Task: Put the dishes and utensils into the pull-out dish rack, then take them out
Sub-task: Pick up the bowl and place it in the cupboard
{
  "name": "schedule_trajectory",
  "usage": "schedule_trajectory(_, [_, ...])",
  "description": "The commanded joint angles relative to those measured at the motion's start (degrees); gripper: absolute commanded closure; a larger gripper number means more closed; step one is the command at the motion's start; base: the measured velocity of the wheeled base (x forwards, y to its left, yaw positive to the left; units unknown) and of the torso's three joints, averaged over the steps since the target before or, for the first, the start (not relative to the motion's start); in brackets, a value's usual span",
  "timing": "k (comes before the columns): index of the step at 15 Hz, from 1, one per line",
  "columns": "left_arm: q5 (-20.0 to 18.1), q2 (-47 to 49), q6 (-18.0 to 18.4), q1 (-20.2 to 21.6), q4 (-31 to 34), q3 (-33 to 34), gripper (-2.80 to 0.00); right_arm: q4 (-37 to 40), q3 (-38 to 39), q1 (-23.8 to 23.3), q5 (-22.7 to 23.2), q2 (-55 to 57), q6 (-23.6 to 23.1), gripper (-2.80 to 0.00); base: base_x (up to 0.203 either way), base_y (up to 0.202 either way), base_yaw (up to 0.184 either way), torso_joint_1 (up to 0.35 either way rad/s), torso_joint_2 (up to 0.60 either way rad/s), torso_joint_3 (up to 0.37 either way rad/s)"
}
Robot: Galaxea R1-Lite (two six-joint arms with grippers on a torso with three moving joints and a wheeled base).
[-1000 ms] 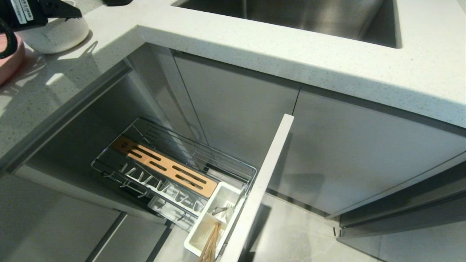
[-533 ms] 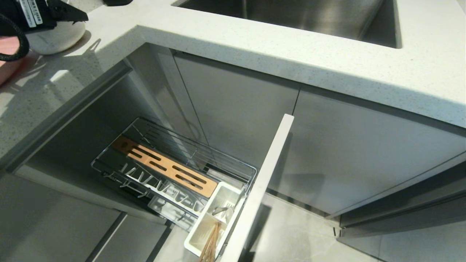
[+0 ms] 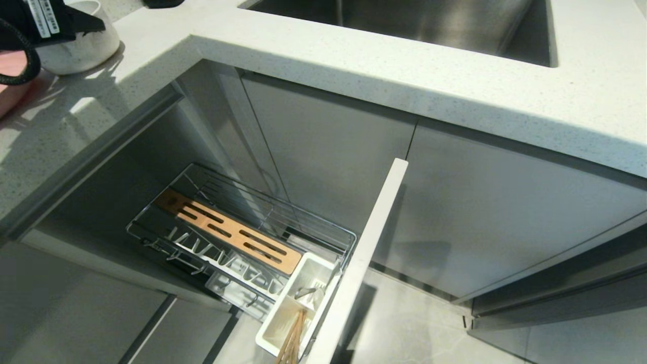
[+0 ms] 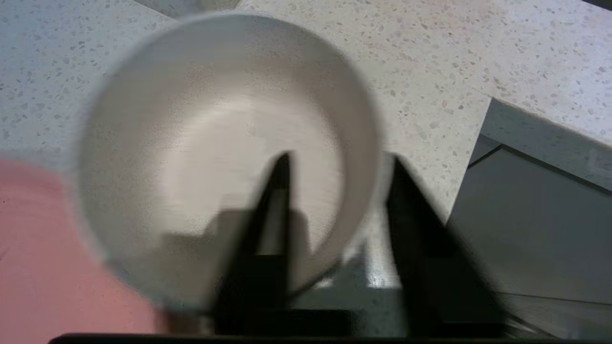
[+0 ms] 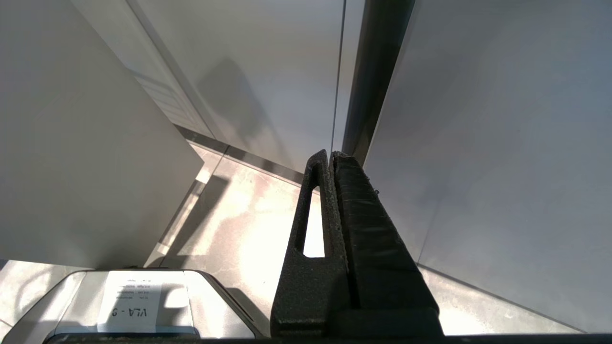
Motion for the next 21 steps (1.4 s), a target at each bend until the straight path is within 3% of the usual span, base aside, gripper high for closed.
schedule_trajectory(1, [0.07, -0.35, -0.05, 0.00, 0.31, -0.01, 0.00, 0.00, 0.09, 0.00, 0.01, 0.02, 0.02, 0.00, 0.000, 0.000, 0.000, 0.000, 0.00, 0.000])
schedule_trajectory(9, [0.14, -2.90, 0.35, -0.09, 0.39, -0.01, 0.00, -0.03, 0.09, 0.00, 0.01, 0.02, 0.02, 0.00, 0.000, 0.000, 0.000, 0.000, 0.00, 0.000])
schedule_trajectory(12, [0.32, -6.82, 3.97, -0.43, 0.16, -0.01, 0.00, 0.00, 0.09, 0.01, 0.01, 0.02, 0.02, 0.00, 0.000, 0.000, 0.000, 0.000, 0.00, 0.000])
schedule_trajectory(17, [0.18, -15.71, 4.53, -4.54, -1.29, 0.30, 0.00, 0.00, 0.09, 0.06, 0.01, 0.02, 0.02, 0.00, 0.000, 0.000, 0.000, 0.000, 0.00, 0.000])
schedule_trajectory(19, [0.12, -18.95, 1.29, -9.68, -1.28, 1.18, 0.00, 0.00, 0.09, 0.00, 0.01, 0.02, 0.02, 0.00, 0.000, 0.000, 0.000, 0.000, 0.00, 0.000])
schedule_trajectory(21, [0.08, -22.26, -9.93, -16.25, -1.18, 2.41, 0.00, -0.01, 0.09, 0.03, 0.01, 0.02, 0.02, 0.00, 0.000, 0.000, 0.000, 0.000, 0.00, 0.000])
